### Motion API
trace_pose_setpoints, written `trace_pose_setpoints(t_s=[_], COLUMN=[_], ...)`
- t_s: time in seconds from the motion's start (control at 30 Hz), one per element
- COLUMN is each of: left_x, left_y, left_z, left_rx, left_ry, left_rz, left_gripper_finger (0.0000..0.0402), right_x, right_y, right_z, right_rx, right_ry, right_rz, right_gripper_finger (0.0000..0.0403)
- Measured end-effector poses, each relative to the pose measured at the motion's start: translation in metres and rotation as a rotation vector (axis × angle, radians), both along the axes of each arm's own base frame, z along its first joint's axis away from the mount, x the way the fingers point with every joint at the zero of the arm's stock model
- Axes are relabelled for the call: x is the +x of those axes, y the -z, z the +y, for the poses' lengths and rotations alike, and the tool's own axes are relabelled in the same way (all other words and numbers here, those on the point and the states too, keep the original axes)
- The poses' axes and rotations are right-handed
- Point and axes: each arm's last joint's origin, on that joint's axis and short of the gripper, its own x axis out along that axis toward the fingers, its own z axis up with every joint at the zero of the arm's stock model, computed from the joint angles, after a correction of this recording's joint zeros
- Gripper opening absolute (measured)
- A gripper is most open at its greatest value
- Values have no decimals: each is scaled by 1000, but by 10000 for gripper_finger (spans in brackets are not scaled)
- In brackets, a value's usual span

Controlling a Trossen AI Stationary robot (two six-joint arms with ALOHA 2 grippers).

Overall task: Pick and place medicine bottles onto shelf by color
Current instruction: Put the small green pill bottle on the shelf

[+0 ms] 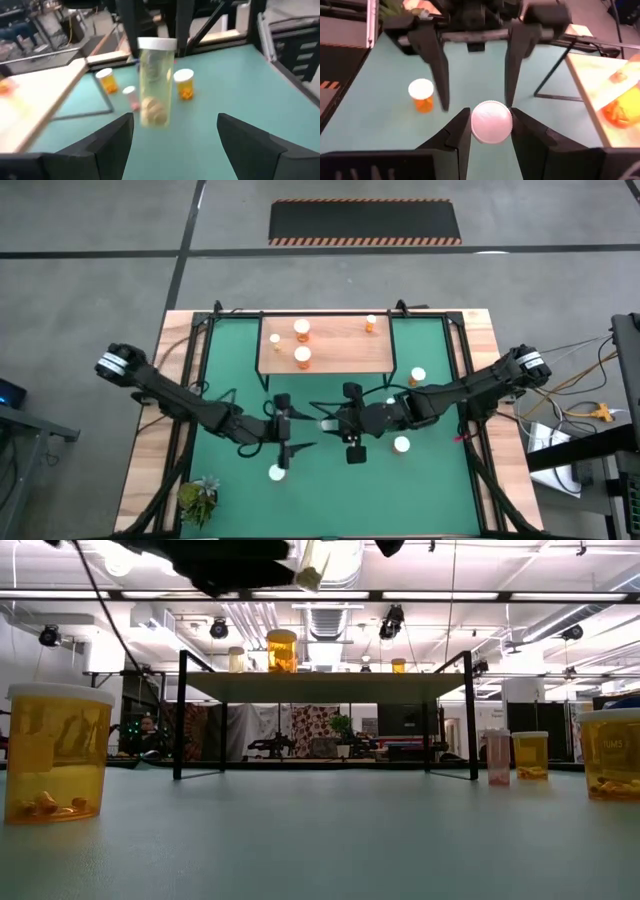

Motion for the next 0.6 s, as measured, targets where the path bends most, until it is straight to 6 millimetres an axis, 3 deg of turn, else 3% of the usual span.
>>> trace_pose_setpoints(t_s=[0.17, 0.43, 0.6], left_x=[-30, -79, -102], left_y=[-20, -56, -59], left_z=[16, 43, 56], left_rx=[54, 211, 276], left_ry=[-80, -288, -414], left_rz=[50, -39, -71], left_gripper_finger=[270, 270, 270], right_x=[10, 52, 81], right_y=[-23, -45, -55], right_z=[-8, -37, -59], right_rx=[22, 59, 14], right_ry=[33, 21, 34], right_rz=[-4, 94, 161], right_gripper_finger=[111, 107, 107])
